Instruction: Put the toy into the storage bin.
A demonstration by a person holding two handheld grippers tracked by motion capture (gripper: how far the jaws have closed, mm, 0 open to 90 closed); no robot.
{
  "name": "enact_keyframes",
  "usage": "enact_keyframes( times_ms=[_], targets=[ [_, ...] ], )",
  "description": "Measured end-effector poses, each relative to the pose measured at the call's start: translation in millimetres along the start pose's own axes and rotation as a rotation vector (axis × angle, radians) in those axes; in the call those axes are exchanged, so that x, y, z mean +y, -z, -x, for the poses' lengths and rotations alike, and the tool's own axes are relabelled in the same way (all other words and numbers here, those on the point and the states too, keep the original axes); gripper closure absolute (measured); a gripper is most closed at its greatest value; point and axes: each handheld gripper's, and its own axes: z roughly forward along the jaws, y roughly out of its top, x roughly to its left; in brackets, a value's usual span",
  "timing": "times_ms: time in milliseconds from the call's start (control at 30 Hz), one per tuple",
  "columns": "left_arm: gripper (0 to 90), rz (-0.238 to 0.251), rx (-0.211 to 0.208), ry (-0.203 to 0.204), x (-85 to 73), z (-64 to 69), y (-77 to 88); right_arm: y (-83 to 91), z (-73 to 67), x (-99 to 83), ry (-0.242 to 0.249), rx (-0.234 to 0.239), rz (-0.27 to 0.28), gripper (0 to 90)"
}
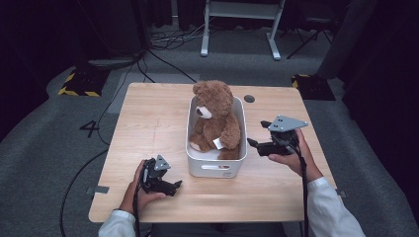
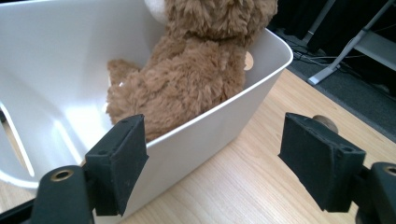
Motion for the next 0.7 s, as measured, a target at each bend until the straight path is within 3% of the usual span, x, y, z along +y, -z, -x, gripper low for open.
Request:
enact_keyframes(
  times_ms=[700],
  targets=[
    [0.3, 0.000, 0.000, 0.000, 0.0, 0.0, 0.0, 14.5, 1.3, -22.8, 0.030, -0.024, -0.040, 22.7]
  ],
)
